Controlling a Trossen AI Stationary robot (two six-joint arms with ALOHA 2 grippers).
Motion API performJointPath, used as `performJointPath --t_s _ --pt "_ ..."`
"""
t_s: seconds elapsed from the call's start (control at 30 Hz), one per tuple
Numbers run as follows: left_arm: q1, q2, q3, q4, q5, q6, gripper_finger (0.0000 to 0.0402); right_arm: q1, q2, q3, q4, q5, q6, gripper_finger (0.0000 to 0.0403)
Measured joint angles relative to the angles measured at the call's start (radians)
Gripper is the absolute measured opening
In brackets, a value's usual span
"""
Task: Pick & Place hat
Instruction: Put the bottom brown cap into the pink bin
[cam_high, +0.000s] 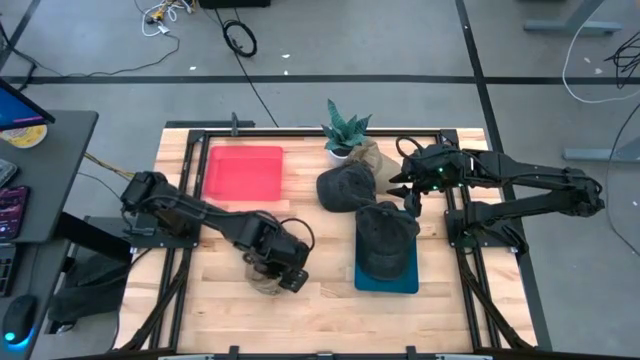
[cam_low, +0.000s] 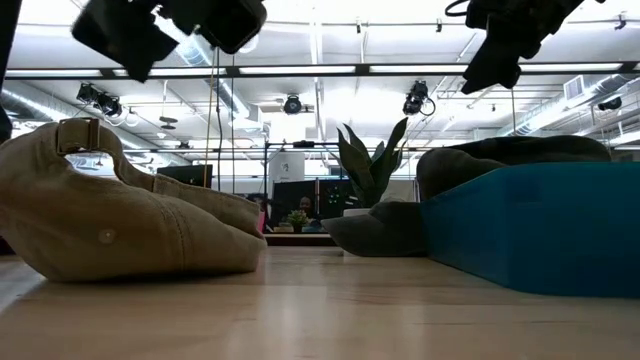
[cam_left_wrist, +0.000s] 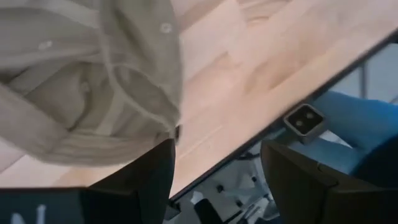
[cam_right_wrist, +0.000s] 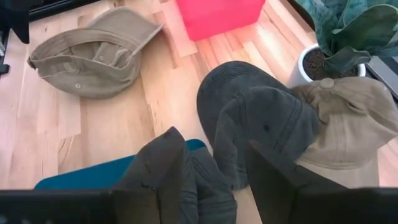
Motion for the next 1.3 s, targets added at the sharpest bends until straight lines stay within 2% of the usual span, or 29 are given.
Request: performJointPath --t_s 0.37,0.63,0.87,1.07,1.3 --pt "-0.019 0.015 -0.003 -0.112 -0.077 0.001 0.0238 0.0 0.0 0.0 0.019 0.0 -0.014 0.017" --pt "-0.017 0.096 -0.003 -0.053 -0.015 0.029 0.0239 0.0 0.004 -0.001 0.028 0.0 -0.003 0.017" --pt "-0.017 0.163 -0.004 -0.152 0.003 0.035 0.0238 0.0 0.006 -0.001 0.031 0.0 0.01 0.017" --pt "-0.014 0.181 -0.003 -0.012 0.026 0.096 0.0238 0.0 0.005 -0.001 0.031 -0.008 0.018 0.017" --pt "-0.012 0.21 -0.004 -0.052 0.024 0.11 0.0238 0.0 0.005 -0.001 0.03 -0.011 0.035 0.017"
